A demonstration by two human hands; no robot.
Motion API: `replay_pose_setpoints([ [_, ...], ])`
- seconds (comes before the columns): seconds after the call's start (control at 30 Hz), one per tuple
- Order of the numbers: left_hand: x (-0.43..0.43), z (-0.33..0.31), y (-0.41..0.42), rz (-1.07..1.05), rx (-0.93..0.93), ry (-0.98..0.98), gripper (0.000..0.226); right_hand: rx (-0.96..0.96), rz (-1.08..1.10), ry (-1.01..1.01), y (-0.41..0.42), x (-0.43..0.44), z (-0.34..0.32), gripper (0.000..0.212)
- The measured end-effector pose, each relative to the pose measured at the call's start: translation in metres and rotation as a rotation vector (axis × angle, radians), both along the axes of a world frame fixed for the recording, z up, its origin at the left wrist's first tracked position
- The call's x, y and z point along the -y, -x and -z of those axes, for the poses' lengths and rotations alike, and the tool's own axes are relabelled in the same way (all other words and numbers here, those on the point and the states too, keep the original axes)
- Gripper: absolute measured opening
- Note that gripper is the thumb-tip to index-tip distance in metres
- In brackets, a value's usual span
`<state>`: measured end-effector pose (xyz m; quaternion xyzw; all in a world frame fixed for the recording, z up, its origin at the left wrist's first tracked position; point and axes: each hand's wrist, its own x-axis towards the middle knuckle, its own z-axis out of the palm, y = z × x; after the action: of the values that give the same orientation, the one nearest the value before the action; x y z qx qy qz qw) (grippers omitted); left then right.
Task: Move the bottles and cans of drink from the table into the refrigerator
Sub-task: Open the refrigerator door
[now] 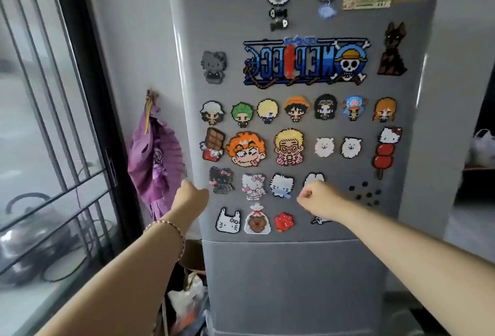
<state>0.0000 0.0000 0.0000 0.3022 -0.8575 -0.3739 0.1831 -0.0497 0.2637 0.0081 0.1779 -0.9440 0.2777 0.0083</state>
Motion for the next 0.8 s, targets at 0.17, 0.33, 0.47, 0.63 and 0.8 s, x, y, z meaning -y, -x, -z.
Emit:
replay_pose_setpoints([
  [0.17,0.042,0.004,0.055,0.083,-0.158,-0.118,0.023,0.006,0.079,-0.092,0.027,0.042,0.004,0.025],
  [0.33,0.047,0.017,0.076,0.155,-0.277,-0.204,0.032,0.010,0.182,-0.096,0.035,0.066,0.006,0.032],
  [0.47,0.054,0.023,0.079,0.145,-0.319,-0.163,0.034,0.021,0.216,-0.114,0.029,0.068,0.005,0.031],
  [0.63,0.065,0.009,0.077,0.237,-0.127,-0.088,0.041,0.042,0.245,-0.102,0.009,0.058,0.004,0.027],
  [0.8,0.054,0.005,0.053,0.220,-0.082,-0.061,0.044,0.035,0.226,-0.103,-0.025,0.038,-0.001,0.020],
])
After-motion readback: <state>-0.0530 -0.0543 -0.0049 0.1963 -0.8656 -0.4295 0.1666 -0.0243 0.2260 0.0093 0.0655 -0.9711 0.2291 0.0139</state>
